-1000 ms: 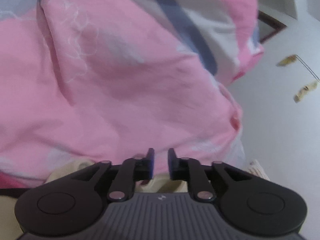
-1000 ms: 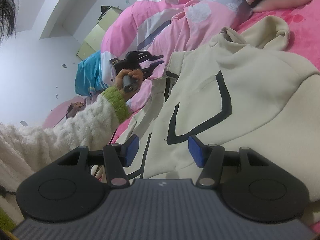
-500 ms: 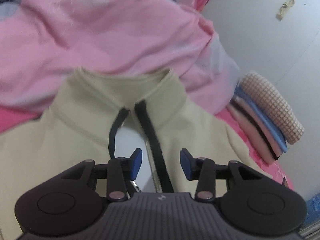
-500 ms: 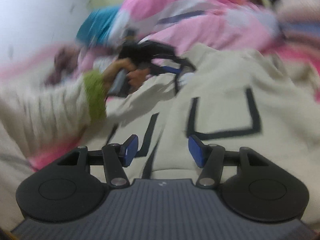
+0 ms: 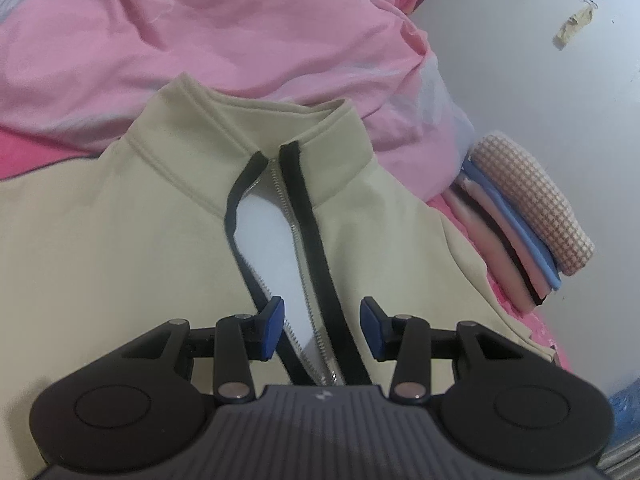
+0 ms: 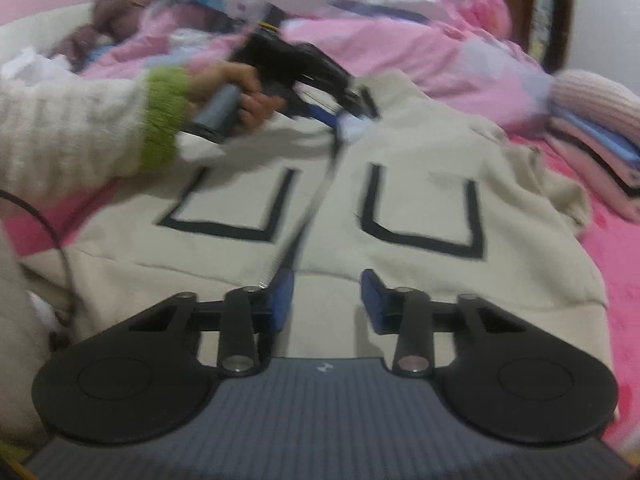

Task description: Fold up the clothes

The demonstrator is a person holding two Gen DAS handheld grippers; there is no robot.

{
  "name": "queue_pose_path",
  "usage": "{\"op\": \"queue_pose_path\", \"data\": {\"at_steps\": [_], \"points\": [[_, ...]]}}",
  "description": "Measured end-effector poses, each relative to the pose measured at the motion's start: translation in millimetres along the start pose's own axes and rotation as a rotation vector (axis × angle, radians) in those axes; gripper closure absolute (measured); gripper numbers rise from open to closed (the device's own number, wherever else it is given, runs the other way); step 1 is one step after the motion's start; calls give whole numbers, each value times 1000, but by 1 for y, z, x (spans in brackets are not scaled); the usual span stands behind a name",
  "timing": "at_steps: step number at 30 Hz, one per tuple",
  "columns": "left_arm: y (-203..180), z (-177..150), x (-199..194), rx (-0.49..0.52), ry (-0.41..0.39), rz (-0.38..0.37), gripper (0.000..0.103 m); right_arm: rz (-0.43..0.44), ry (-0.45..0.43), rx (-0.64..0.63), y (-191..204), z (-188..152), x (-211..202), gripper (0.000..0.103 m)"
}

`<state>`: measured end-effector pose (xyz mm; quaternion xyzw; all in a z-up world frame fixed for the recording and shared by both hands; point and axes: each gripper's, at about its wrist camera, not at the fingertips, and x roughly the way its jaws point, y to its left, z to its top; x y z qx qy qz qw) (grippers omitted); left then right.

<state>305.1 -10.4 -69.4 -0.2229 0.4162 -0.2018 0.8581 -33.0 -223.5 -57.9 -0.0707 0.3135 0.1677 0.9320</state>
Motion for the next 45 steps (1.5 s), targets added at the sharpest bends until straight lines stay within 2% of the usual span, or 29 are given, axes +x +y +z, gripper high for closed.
{"op": "queue_pose_path", "data": {"at_steps": [4,9,13,17,21,24,28,31,34,36,41,45], "points": [[6,0,-2,-27,-8,-7,61,-84,69,29,-13,-13,20,78],[6,0,-7,-22,-3,-20,61,-96,77,54,-16,-6,23,78],[2,-4,-10,0,1,-21,61,-66,-7,51,-16,19,21,78],[1,-8,-9,7,12,-16,61,-22,-83,-16,-6,52,44,85],[3,-9,-9,7,18,-20,61,8,31,18,-18,53,100,90],[6,-8,-11,0,15,-30,61,28,80,104,-40,44,119,93],[7,-7,-15,8,10,-35,61,6,81,80,-40,68,116,92],[8,-8,-16,0,9,-39,61,10,46,59,-34,82,123,92],[10,-9,-17,5,9,-36,61,-16,76,11,-27,78,150,92],[11,-8,-19,11,2,-39,61,-49,64,-34,-24,65,164,94],[10,-3,-18,53,-41,-38,55,-70,34,-55,-21,62,161,94],[-2,3,-5,98,-75,-1,52,-27,17,13,-33,61,157,94]]}}
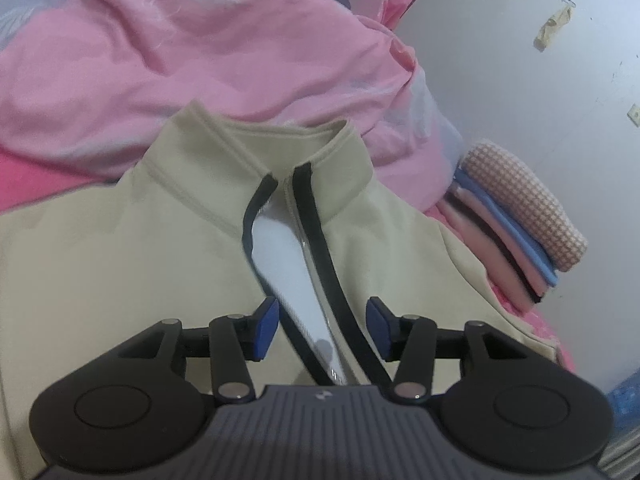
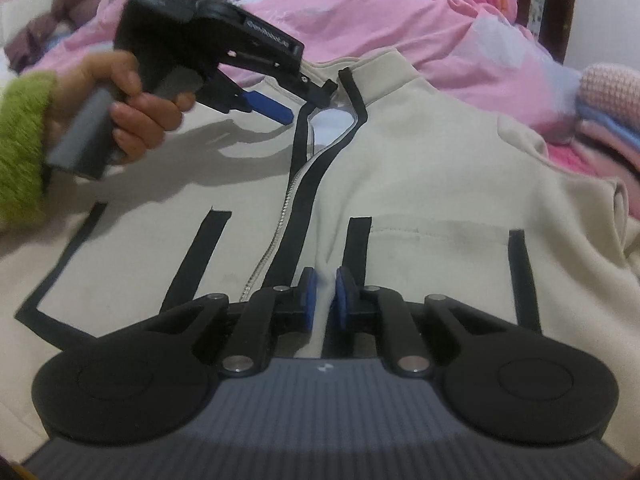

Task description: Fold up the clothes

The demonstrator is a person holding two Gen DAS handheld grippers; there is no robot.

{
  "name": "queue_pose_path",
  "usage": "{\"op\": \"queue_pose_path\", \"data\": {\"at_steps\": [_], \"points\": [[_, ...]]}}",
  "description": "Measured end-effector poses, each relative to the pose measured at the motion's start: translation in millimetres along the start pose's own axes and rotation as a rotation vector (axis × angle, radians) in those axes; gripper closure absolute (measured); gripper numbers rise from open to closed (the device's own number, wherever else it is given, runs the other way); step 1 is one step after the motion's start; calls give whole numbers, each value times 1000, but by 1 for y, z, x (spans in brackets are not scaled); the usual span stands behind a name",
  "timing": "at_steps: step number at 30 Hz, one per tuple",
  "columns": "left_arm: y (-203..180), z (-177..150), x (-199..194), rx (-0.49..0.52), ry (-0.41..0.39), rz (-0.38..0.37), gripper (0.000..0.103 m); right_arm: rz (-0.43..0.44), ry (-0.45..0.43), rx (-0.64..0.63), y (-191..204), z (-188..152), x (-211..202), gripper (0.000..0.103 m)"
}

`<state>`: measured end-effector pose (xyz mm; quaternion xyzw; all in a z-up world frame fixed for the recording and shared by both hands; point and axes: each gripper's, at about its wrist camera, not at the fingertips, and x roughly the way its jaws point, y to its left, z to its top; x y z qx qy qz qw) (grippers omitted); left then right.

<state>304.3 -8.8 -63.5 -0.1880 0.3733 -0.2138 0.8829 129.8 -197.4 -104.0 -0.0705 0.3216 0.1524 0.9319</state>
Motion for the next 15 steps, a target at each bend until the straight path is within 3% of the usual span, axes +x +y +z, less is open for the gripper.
{"op": "queue_pose_path", "data": {"at_steps": [7,15], "points": [[-6,14,46,103,-53,135,49,51,-20,68,-13,-2,-2,94],[3,26,70,30,-145,124,46,86,-35,113,-19,-6,-7,94]]}}
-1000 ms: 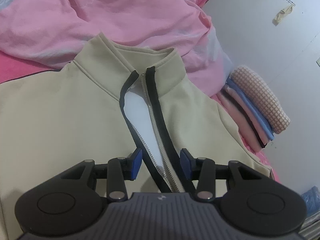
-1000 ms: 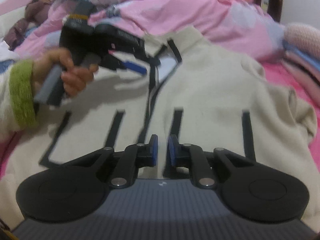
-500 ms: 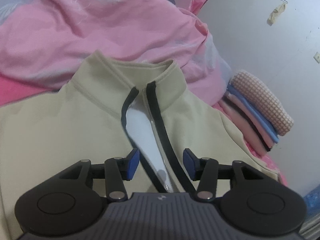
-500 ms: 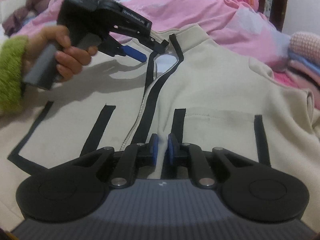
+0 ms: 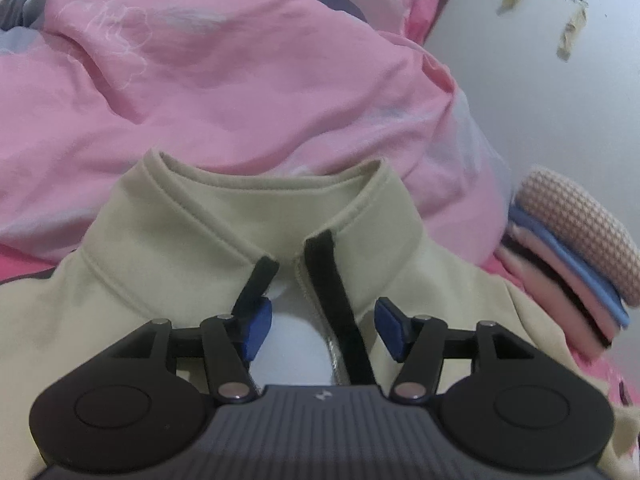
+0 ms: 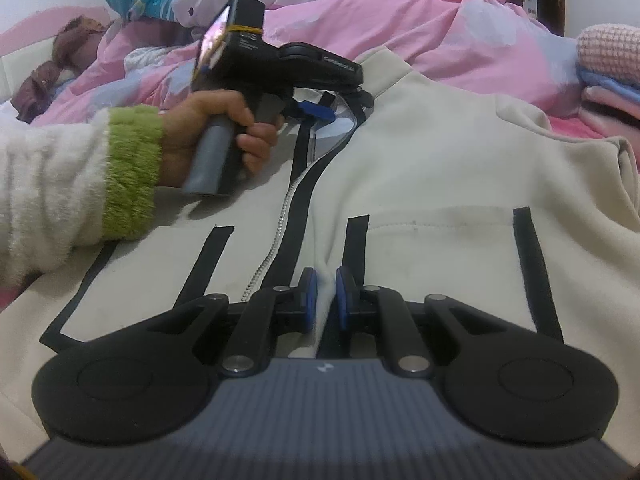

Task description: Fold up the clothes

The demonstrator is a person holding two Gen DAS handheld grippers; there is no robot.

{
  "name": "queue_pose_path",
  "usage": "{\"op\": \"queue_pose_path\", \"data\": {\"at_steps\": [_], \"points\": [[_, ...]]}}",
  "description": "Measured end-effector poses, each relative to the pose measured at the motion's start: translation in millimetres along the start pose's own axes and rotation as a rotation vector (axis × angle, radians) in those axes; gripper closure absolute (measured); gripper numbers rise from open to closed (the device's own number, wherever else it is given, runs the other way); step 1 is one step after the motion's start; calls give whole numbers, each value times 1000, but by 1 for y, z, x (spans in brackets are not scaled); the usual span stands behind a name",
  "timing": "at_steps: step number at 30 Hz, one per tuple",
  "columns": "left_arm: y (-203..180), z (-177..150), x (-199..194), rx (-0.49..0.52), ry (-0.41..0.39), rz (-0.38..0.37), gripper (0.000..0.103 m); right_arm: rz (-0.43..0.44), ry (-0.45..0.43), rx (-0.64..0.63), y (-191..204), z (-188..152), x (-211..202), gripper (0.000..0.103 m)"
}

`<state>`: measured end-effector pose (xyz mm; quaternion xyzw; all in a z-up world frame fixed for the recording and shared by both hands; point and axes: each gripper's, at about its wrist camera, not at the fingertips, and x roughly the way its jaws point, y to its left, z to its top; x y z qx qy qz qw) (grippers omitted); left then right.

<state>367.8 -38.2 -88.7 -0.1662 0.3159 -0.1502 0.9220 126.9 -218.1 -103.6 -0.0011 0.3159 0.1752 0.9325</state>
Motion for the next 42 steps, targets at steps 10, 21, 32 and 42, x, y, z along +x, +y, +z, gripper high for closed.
{"op": "queue_pose_path", "data": {"at_steps": [10,21,32,42], "points": [[-25,3,-15,93,-82,72,88,23,-14,21,-5,-3,-2,94],[-35,27,-77,25,-118,118,94,102,-93,34,-12,-5,-18,92],[16,15,-25,-96,-12,145,93,149,-71,-72,8,-2,-45,90],[10,15,-24,-65,-12,145,93,69,81,-413,64,-45,-87,65]]}}
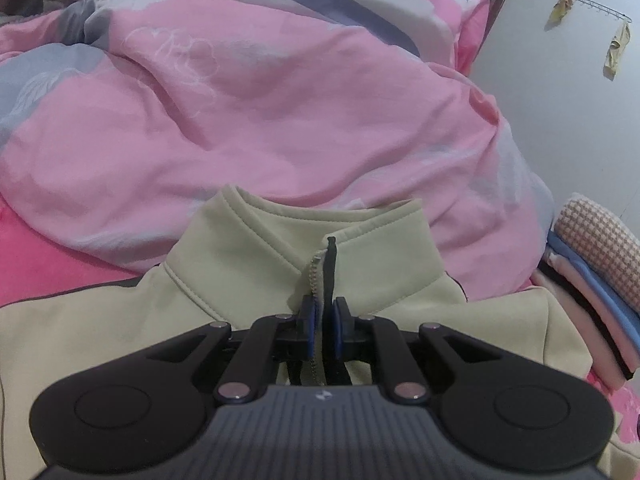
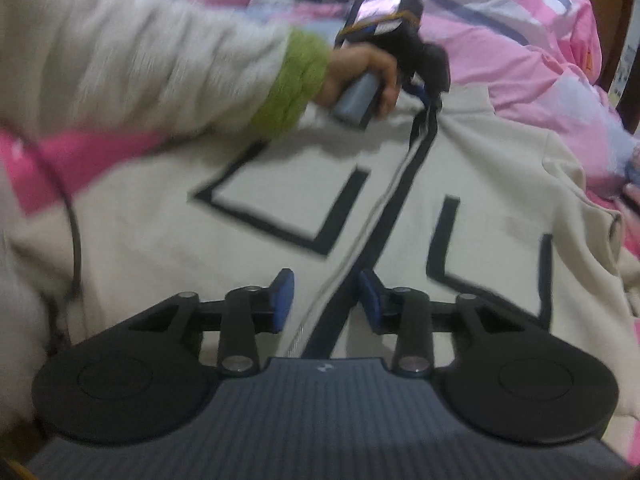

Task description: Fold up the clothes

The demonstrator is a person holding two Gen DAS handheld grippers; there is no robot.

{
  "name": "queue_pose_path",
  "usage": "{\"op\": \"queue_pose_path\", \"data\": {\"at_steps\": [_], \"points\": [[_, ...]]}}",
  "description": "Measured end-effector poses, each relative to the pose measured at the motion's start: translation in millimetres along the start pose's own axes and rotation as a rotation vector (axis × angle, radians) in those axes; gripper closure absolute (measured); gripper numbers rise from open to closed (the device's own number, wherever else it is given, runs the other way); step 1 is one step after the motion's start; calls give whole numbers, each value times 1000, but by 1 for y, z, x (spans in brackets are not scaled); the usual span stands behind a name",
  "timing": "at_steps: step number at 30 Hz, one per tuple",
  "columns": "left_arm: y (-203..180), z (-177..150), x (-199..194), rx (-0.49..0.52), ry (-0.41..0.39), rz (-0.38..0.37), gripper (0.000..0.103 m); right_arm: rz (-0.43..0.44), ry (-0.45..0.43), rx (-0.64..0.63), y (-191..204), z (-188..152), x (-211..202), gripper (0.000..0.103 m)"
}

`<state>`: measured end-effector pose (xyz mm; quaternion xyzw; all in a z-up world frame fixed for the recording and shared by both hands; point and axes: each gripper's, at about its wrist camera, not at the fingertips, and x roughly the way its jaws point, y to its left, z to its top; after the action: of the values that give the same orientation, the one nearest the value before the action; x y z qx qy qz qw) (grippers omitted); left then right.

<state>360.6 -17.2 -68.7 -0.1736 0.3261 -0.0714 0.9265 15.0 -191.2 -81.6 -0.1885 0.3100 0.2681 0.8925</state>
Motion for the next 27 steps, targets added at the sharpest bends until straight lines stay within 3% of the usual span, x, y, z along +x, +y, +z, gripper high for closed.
{"op": "queue_pose_path", "data": {"at_steps": [7,11,15,19,22,27], "points": [[-3,-1,2,-2,1,7,93,-26,23,70,-7,-8,-1,70],[-2,1,-3,-14,-19,-5,93,-69,43,44,-5,-6,5,91],[-2,12,-28,-33,-79,-54,94,-79,5,112,-17,-5,-9,93],[-1,23,-54,-17,-129,-69,94,-13,-32,200,-35,-6,-25,93],[3,18,-49,22,-113,-30,94,50,-20,221,-41,-10,-26,93],[19,-6,-20,35,-35,35,94,82,16,210,-39,-15,-17,93]]}}
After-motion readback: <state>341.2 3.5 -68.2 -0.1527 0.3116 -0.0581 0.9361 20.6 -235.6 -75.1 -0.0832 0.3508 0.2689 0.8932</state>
